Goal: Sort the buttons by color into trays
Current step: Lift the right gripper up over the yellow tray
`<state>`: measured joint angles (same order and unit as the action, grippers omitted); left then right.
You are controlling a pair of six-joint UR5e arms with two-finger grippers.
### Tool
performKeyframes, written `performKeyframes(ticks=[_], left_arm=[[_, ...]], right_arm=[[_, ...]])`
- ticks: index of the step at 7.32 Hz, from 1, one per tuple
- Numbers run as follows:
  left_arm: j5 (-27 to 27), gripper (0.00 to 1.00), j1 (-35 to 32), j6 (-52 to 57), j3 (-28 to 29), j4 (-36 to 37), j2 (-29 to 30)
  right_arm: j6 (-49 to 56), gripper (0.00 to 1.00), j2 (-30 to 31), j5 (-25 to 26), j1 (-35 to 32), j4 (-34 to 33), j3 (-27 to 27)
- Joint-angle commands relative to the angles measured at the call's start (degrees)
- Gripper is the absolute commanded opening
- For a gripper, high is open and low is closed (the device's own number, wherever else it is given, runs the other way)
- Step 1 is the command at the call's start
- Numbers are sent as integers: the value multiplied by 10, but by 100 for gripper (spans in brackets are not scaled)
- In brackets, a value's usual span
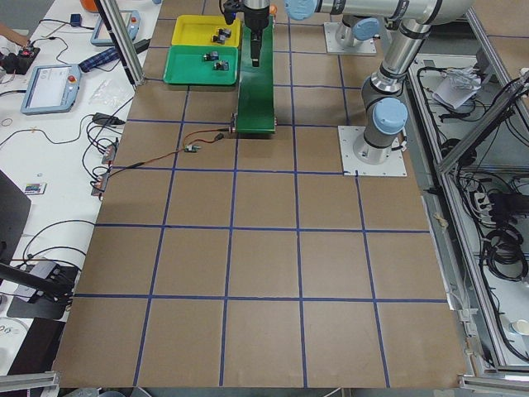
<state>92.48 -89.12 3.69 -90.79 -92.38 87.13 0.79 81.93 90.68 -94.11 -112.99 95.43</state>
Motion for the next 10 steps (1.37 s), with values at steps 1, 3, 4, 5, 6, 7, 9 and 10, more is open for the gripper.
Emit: performKeyframes(ticks=[1, 3, 4, 5, 6, 7, 9, 10], left_arm=[[3, 100, 0, 0, -6, 1, -3], [3, 100, 0, 0, -6, 1, -3], [4, 100, 0, 0, -6, 1, -3], [4, 100, 0, 0, -6, 1, -3], [4, 100, 0, 1, -6, 1, -3], [4, 100, 0, 0, -7, 1, -2], [4, 100, 0, 0, -7, 1, -2], [4, 100, 1, 1, -7, 2, -2]], right_arm=[[-1, 100, 77, 4, -1, 64, 5], [-1, 100, 76, 2, 0, 70, 18], [-1, 100, 80, 4, -2, 72, 19], [-1, 100, 91, 5, -2, 83, 10], [-8, 100, 100, 4, -1, 117, -2], [-11, 100, 96, 5, -3, 180, -37], [-11, 100, 90, 2, -5, 200, -42], [-12, 100, 90, 4, -6, 195, -39]])
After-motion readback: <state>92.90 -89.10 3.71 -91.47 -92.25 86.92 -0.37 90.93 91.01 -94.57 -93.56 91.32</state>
